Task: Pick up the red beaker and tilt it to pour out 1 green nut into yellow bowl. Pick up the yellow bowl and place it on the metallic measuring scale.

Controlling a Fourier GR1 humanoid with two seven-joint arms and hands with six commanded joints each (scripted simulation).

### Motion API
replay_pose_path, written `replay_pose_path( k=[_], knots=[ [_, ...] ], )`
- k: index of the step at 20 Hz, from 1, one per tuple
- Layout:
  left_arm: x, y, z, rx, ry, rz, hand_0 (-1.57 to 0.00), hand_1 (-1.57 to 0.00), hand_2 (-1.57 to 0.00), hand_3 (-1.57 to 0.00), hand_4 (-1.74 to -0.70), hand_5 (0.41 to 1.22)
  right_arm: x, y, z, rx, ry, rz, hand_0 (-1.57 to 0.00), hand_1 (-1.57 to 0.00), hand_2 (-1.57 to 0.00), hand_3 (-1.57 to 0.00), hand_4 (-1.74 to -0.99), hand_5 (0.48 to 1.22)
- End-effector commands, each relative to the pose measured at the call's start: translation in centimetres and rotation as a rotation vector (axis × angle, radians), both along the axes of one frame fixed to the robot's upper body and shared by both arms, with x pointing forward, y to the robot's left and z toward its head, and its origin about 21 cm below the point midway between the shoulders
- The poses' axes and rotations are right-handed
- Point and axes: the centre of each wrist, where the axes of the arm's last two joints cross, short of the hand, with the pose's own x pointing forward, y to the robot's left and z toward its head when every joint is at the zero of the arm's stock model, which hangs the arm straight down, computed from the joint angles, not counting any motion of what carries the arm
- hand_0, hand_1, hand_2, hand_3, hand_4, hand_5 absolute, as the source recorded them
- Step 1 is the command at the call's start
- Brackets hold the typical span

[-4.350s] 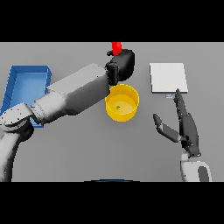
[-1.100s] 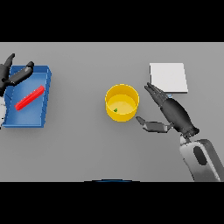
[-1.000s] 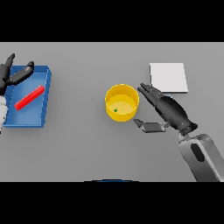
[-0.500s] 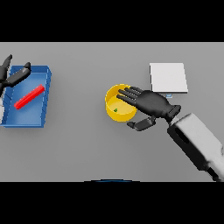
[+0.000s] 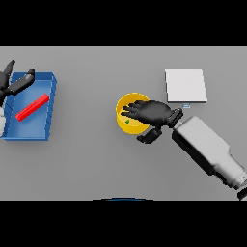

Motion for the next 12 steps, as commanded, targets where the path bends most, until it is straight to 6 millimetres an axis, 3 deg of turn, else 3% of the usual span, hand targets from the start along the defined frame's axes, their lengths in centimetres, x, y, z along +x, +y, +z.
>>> replay_pose_path(
  k=[1,6,9,10,11,12],
  knots=[
    [0.0,0.1,0.0,0.001,0.0,0.002,0.0,0.0,0.0,0.0,-0.8,0.706,0.5,0.1,0.2,-0.008,0.004,0.0,0.0,0.0,0.0,0.0,-1.177,0.673],
    [-0.1,0.5,-0.1,0.019,-0.001,-0.003,0.0,0.0,0.0,0.0,-0.79,0.711,0.7,0.1,-0.8,-0.041,0.041,0.004,0.0,0.0,0.0,-0.02,-1.195,0.708],
    [0.2,0.7,0.1,0.017,-0.001,-0.007,0.0,0.0,0.0,0.0,-0.79,0.712,0.9,0.8,-0.9,-0.053,0.036,-0.011,-0.05,-0.06,-0.09,-0.13,-1.261,0.809],
    [-0.2,0.8,-0.3,0.017,-0.002,-0.015,0.0,0.0,0.0,0.0,-0.79,0.711,0.9,0.6,-0.8,-0.044,0.033,0.004,-0.19,-0.18,-0.19,-0.21,-1.309,0.891],
    [0.0,0.6,-0.1,0.018,-0.001,-0.008,0.0,0.0,0.0,0.0,-0.79,0.71,0.7,0.7,-0.9,-0.043,0.038,0.017,-0.45,-0.41,-0.35,-0.32,-1.363,0.957],
    [-0.1,0.5,-0.1,0.015,-0.009,-0.012,0.0,0.0,0.0,0.0,-0.79,0.71,0.5,0.7,-0.9,-0.041,0.041,0.019,-0.68,-0.64,-0.59,-0.57,-1.435,1.01]
  ],
)
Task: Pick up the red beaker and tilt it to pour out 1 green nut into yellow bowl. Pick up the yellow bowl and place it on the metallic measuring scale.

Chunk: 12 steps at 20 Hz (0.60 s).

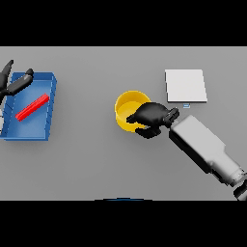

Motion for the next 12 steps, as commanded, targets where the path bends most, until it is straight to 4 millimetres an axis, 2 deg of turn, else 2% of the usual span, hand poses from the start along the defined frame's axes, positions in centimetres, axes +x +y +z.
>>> replay_pose_path(
  k=[1,3,5,8,12],
  knots=[
    [0.2,-0.1,0.2,0.0,0.006,0.003,0.0,0.0,0.0,0.0,-0.79,0.71,0.2,-0.3,0.2,0.017,0.006,0.01,-0.86,-0.83,-0.79,-0.68,-1.492,1.052],
    [0.1,0.1,-0.1,0.0,0.01,0.004,0.0,0.0,0.0,0.0,-0.79,0.707,0.2,-0.1,0.4,0.006,0.009,0.016,-1.11,-1.09,-1.07,-0.88,-1.578,1.113],
    [0.0,-0.1,0.0,0.014,0.01,-0.001,0.0,0.0,0.0,0.0,-0.78,0.712,0.3,-0.3,0.5,0.003,0.025,0.016,-1.28,-1.27,-1.19,-1.03,-1.637,1.152],
    [0.1,-0.1,0.4,0.014,0.004,-0.001,0.0,0.0,0.0,0.0,-0.78,0.71,0.4,-0.3,0.9,-0.013,0.034,-0.008,-1.42,-1.41,-1.32,-1.13,-1.688,1.186],
    [0.2,-0.2,0.1,0.003,0.011,0.004,0.0,0.0,0.0,0.0,-0.78,0.703,0.2,-0.9,1.7,0.001,0.026,-0.006,-1.51,-1.51,-1.39,-1.2,-1.719,1.207]
  ],
)
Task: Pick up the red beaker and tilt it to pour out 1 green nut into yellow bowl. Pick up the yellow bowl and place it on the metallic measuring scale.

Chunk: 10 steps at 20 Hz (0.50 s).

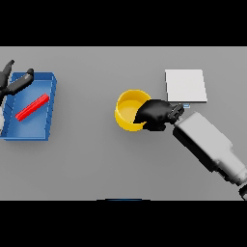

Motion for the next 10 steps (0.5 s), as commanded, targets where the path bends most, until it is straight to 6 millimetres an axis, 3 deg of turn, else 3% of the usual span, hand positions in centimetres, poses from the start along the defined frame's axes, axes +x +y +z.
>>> replay_pose_path(
  k=[1,4,10],
  knots=[
    [0.1,0.0,0.1,0.006,-0.001,0.002,0.0,0.0,0.0,0.0,-0.78,0.704,0.3,0.1,0.5,-0.001,-0.011,-0.012,-1.52,-1.52,-1.41,-1.18,-1.724,1.209],
    [-0.3,0.1,-0.1,0.014,-0.009,-0.009,0.0,0.0,0.0,0.0,-0.77,0.707,0.2,-0.4,2.8,-0.002,-0.012,-0.023,-1.55,-1.54,-1.46,-1.16,-1.732,1.215],
    [0.2,-0.2,0.7,-0.022,-0.012,-0.011,0.0,0.0,0.0,0.0,-0.79,0.702,-0.6,-1.0,5.2,-0.016,-0.088,-0.086,-1.56,-1.56,-1.47,-1.19,-1.739,1.219]
  ],
)
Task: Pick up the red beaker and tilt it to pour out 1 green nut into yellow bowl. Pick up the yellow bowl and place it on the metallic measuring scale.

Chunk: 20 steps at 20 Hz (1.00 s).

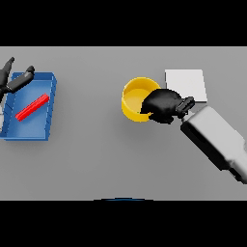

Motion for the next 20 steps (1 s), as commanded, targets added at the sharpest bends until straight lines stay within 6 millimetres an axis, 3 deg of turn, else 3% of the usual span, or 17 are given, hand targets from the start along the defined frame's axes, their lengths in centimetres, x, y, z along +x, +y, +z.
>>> replay_pose_path(
  k=[1,7,11,20],
  knots=[
    [-0.2,0.3,0.0,-0.004,-0.007,-0.003,0.0,0.0,0.0,0.0,-0.8,0.702,-0.2,-0.3,-0.1,0.001,0.0,-0.005,-1.57,-1.57,-1.49,-1.18,-1.739,1.219],
    [-0.4,0.1,-0.2,-0.023,0.005,0.012,0.0,0.0,0.0,0.0,-0.83,0.723,1.4,-3.0,2.5,0.022,-0.087,-0.106,-1.55,-1.57,-1.5,-1.17,-1.741,1.22],
    [-0.4,-0.2,0.3,-0.034,0.008,0.022,0.0,0.0,0.0,0.0,-0.84,0.737,3.5,-5.5,2.8,0.039,-0.158,-0.182,-1.56,-1.57,-1.54,-1.15,-1.741,1.221],
    [-1.2,-0.1,1.0,-0.028,0.024,0.049,0.0,0.0,0.0,0.0,-0.86,0.773,6.7,-10.3,1.2,0.037,-0.174,-0.366,-1.57,-1.57,-1.52,-1.17,-1.741,1.221]
  ],
)
